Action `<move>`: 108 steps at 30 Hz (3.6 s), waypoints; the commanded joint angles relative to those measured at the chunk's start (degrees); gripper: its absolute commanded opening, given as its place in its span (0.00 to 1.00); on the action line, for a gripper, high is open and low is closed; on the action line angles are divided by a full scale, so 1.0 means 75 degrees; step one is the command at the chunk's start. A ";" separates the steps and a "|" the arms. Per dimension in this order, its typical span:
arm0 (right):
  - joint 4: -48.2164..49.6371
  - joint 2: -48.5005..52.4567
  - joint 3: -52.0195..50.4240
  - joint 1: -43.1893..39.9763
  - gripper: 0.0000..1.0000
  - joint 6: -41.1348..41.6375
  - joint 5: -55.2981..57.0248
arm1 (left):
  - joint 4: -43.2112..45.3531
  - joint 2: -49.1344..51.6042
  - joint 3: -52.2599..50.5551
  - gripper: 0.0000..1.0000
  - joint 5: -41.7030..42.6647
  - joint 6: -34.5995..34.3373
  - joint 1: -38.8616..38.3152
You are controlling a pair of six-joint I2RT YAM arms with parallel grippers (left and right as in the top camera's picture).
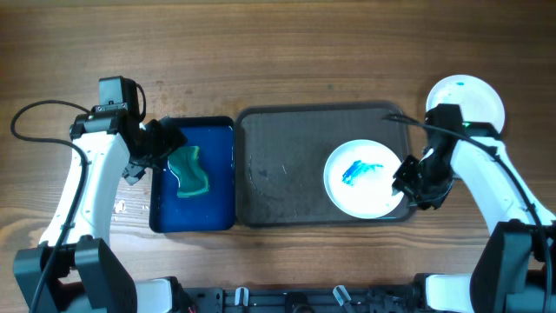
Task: Clean dirty plates on tray and stack at the side
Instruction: 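Grip the plate rim with the right gripper and drag it left, then lower the left gripper into the blue tray and pinch the sponge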
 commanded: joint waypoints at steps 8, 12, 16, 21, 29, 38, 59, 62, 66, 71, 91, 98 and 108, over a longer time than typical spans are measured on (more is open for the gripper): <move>0.1032 0.0050 -0.0985 0.0635 0.48 0.0973 -0.0122 | -0.0009 0.0038 -0.0035 1.00 0.0041 0.0093 -0.0035; 0.1247 0.0050 -0.1000 0.0635 0.47 0.1052 -0.0070 | -0.0015 0.0038 -0.0035 1.00 0.0044 0.0093 -0.0035; 0.1568 0.0050 -0.1011 0.0635 0.29 0.1530 0.0230 | -0.0102 0.0038 -0.0035 1.00 0.0041 0.0093 -0.0035; 0.1912 0.0052 -0.1032 0.0635 0.33 0.1856 0.0262 | -0.0187 0.0038 -0.0035 1.00 0.0044 0.0093 -0.0035; 0.3069 0.0052 -0.1673 0.0635 0.18 0.2259 0.0347 | -0.0335 0.0038 -0.0035 1.00 0.0070 0.0093 -0.0035; 0.4564 0.0050 -0.1865 0.0638 0.04 0.0874 -0.0154 | -0.0510 0.0038 -0.0035 0.70 0.0070 0.0125 -0.0035; 0.4765 0.0050 -0.1743 0.0638 0.04 -0.0236 -0.0612 | 0.1396 0.1099 -0.1279 0.71 0.1641 -0.0379 -0.1323; 0.4715 0.0050 -0.1743 0.0638 0.04 -0.0233 -0.0612 | 0.1451 0.1224 -0.1265 0.66 0.1580 -0.0376 -0.1265; 0.4712 0.0050 -0.1743 0.0638 0.04 -0.0230 -0.0612 | 0.1177 0.0973 -0.0933 0.62 0.1588 -0.0373 -0.1204; 0.4709 0.0050 -0.1743 0.0638 0.04 -0.0224 -0.0647 | 0.0609 0.0309 -0.0396 0.63 0.1585 -0.0364 -0.1282; 0.4596 0.0050 -0.1743 0.0638 0.04 -0.0239 -0.0670 | -0.0114 0.1472 -0.0376 0.55 0.0140 -0.0347 -0.1297; 0.4570 0.0050 -0.1743 0.0638 0.04 -0.0230 -0.0673 | -0.0044 0.1647 -0.0376 0.27 -0.0256 -0.0350 -0.1282; 0.4386 0.0050 -0.1743 0.0638 0.04 -0.0236 -0.0673 | 0.0099 0.1649 -0.0376 0.48 -0.0629 -0.0367 -0.1282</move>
